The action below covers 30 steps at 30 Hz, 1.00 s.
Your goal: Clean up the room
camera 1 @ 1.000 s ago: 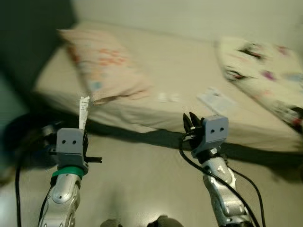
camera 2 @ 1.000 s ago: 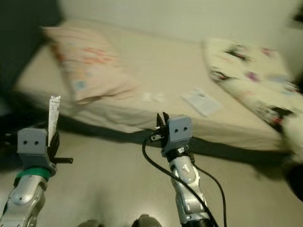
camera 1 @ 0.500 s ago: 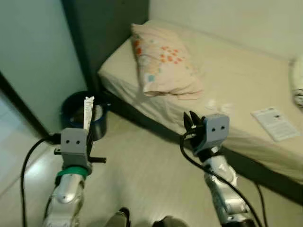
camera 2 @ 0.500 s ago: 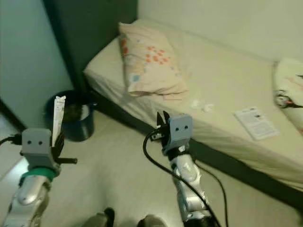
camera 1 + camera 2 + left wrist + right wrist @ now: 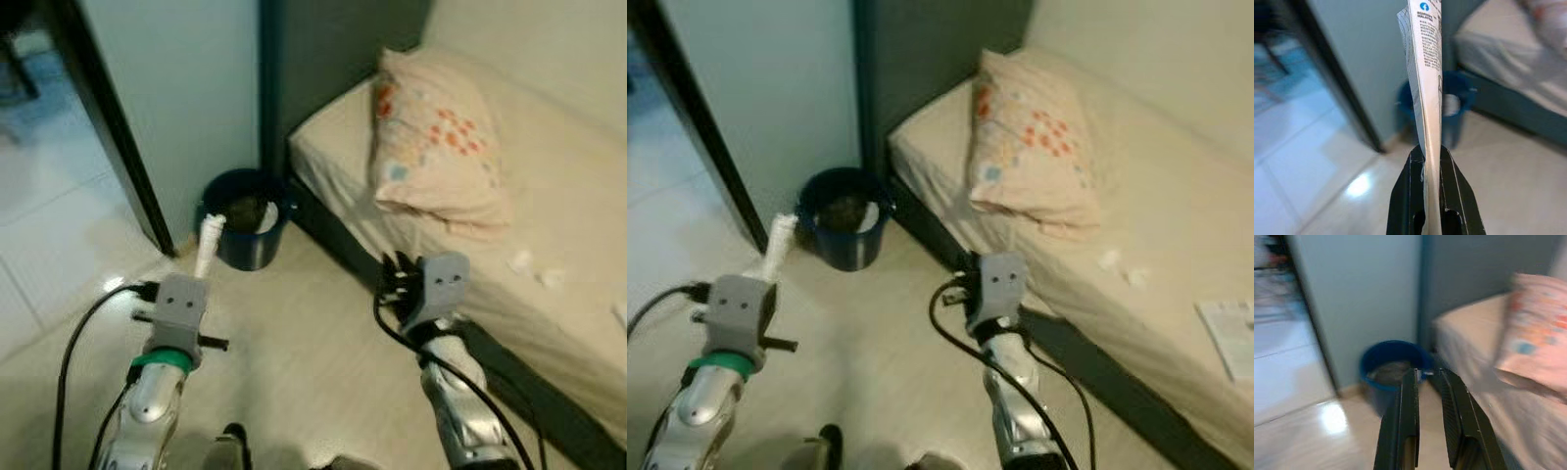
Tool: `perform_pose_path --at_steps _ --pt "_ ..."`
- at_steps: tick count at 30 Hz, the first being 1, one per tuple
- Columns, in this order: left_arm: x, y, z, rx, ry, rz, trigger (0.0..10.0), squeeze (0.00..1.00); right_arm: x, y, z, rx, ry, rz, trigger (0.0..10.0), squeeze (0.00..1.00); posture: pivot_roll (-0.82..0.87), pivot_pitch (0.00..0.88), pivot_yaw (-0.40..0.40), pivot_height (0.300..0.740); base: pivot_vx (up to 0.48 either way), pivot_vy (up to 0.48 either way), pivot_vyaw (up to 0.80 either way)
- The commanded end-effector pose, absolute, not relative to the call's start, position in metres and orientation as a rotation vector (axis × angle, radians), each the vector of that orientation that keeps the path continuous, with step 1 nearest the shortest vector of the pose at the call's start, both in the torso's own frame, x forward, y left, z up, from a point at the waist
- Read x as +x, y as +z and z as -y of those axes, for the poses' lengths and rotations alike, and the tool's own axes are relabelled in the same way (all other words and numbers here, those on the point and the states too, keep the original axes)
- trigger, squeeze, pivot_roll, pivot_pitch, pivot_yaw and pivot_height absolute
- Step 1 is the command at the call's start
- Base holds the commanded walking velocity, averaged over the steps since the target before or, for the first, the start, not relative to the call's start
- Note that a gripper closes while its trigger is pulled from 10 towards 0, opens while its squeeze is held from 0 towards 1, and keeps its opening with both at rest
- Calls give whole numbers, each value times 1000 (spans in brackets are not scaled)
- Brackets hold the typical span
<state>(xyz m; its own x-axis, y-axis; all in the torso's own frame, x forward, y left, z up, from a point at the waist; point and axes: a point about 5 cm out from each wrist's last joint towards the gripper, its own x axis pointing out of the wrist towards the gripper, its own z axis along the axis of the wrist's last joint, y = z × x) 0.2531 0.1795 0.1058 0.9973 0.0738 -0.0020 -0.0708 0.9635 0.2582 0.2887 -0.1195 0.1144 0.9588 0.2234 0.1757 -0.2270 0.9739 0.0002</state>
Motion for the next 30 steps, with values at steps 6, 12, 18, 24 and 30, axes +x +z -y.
perform_pose_path --at_steps 6,12,18,24,30 --pt "261 106 -167 270 37 15 10000 0 290 109 123 30 220 144 10000 16 -18 63 -57 708 480 0 0" --pt "267 108 -159 266 8 42 10000 0 289 107 124 20 222 150 10000 4 -28 57 -51 708 480 0 0" --pt "268 108 -156 267 -5 51 10000 0 288 106 124 18 219 148 10000 4 -29 54 -48 708 480 0 0" --pt "269 107 -155 267 -9 55 10000 0 288 105 124 16 221 145 10000 8 -29 55 -48 708 480 0 0" --pt "269 107 -154 265 -11 55 10000 0 287 104 123 17 224 144 10000 8 -29 61 -48 708 480 0 0"
